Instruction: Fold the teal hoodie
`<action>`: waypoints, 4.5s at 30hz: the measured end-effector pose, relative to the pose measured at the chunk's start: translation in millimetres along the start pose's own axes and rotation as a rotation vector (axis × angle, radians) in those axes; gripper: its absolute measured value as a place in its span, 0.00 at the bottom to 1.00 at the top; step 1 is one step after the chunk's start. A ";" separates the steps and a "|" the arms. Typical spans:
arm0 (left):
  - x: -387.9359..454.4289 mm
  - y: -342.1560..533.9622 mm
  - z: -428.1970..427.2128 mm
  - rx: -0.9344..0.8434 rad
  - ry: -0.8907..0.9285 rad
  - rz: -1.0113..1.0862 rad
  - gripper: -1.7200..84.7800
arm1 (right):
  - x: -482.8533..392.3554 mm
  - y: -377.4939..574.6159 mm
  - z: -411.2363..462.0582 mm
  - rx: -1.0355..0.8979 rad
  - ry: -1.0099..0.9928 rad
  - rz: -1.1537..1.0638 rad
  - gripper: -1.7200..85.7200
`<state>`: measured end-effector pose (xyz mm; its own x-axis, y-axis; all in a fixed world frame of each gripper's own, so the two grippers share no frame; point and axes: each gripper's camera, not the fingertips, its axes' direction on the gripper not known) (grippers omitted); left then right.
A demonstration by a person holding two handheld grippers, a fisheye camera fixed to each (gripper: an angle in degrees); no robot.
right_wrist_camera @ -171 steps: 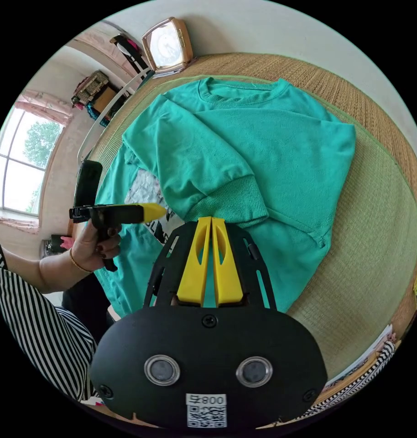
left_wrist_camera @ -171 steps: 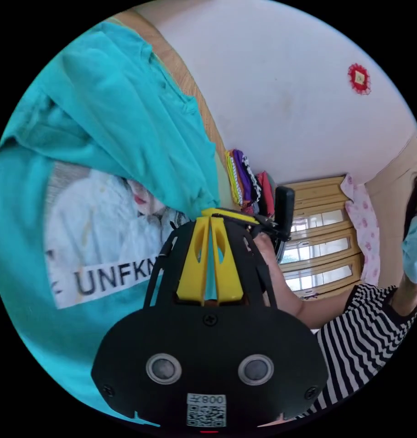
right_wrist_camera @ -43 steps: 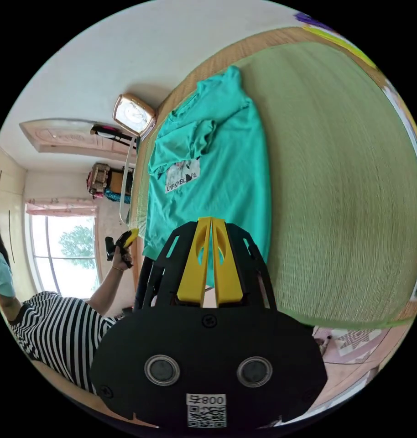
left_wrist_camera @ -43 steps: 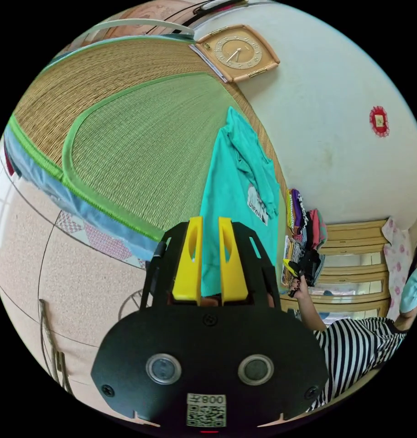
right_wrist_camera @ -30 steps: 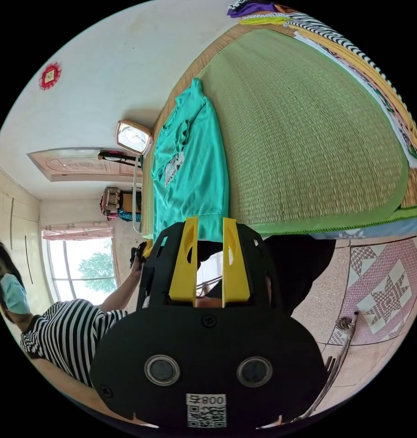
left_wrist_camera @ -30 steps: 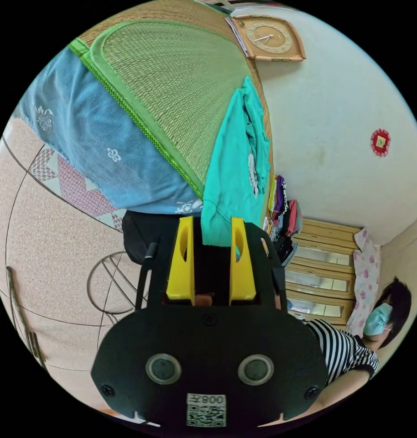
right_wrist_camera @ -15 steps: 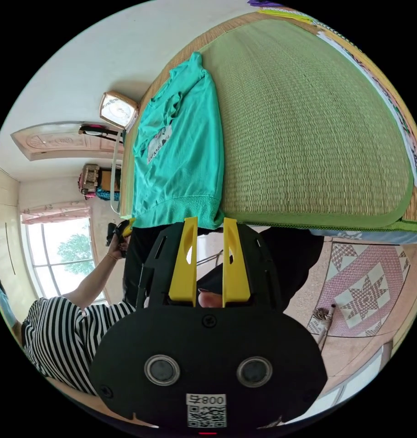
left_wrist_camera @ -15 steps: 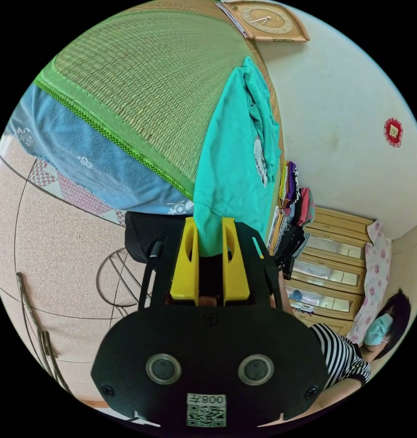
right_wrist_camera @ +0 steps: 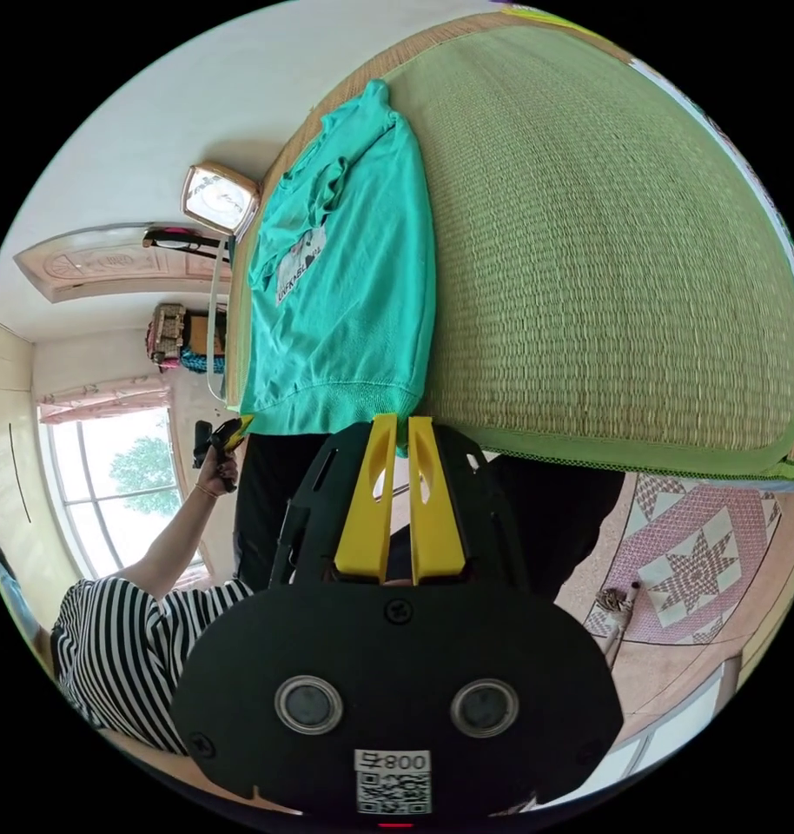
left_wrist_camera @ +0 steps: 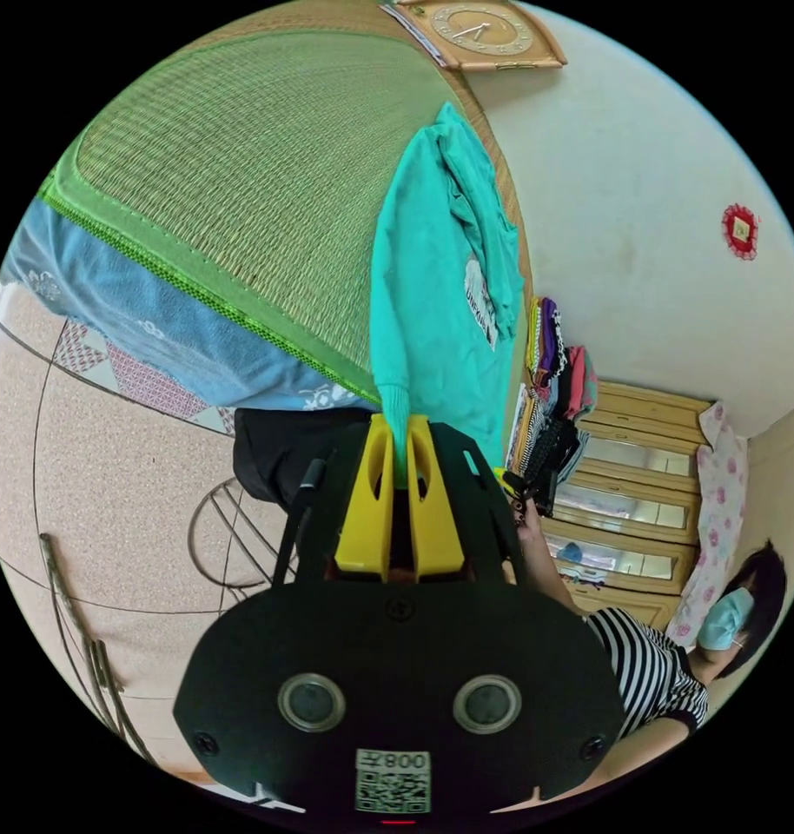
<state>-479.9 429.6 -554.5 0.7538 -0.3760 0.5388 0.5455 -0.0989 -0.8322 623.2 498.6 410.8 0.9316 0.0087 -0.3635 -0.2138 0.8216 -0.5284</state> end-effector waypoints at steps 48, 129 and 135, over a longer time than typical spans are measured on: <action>183.1 -207.4 -82.1 0.150 0.224 0.279 0.05 | -130.4 -146.2 -160.2 0.186 -0.171 -0.319 0.04; 345.1 -638.1 192.5 0.126 0.131 0.252 0.03 | -456.4 -350.2 172.8 0.100 0.799 -0.954 0.02; 349.7 -662.3 217.7 0.132 0.063 0.206 0.03 | -447.6 -387.2 179.1 0.019 0.745 -0.870 0.03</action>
<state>-497.9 564.3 213.6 0.8321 -0.4328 0.3470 0.4289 0.1052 -0.8972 341.6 278.7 915.6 0.3545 -0.9015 -0.2483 0.4283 0.3925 -0.8140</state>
